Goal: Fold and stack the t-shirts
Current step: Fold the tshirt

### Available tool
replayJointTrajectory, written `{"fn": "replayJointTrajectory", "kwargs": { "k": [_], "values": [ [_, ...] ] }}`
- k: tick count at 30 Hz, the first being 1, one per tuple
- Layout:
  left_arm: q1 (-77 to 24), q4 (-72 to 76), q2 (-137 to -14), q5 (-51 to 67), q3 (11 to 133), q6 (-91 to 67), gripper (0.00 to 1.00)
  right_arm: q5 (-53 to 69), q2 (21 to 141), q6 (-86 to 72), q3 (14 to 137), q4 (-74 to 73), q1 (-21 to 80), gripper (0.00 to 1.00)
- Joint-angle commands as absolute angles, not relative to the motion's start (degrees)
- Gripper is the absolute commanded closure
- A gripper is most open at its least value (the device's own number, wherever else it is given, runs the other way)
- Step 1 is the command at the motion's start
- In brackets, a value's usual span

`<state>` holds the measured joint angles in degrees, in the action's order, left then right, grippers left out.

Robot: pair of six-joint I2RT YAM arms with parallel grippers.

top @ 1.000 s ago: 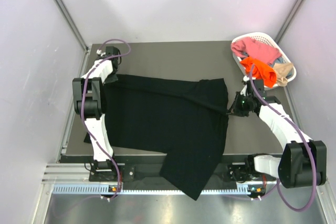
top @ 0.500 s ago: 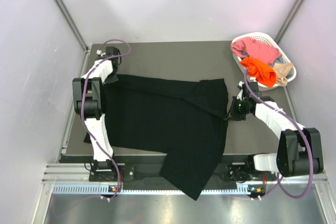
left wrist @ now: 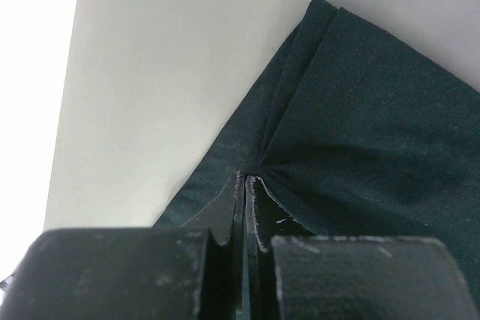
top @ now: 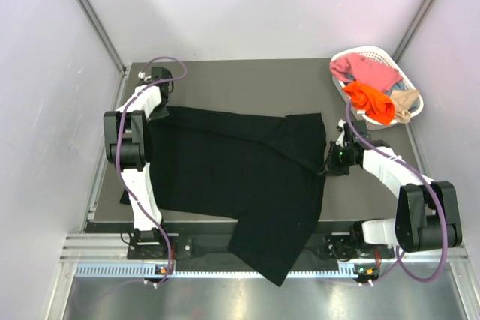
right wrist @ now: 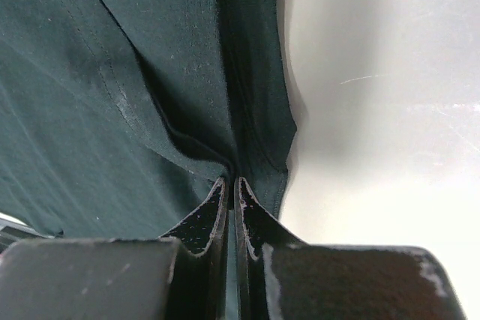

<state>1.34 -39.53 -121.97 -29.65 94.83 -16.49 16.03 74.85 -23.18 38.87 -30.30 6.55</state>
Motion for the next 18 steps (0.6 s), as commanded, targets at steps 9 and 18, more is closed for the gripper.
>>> {"fn": "replayJointTrajectory", "kwargs": {
  "k": [9,18],
  "values": [
    [1.6,-41.0,-117.2,-32.9,95.5,-16.6,1.00,16.3,73.1,-22.2,38.5,-31.0,7.3,1.00],
    [1.4,-39.4,-115.4,-36.6,96.2,-13.9,1.00,16.8,73.9,-21.2,38.8,-31.2,7.3,1.00]
  ]
}}
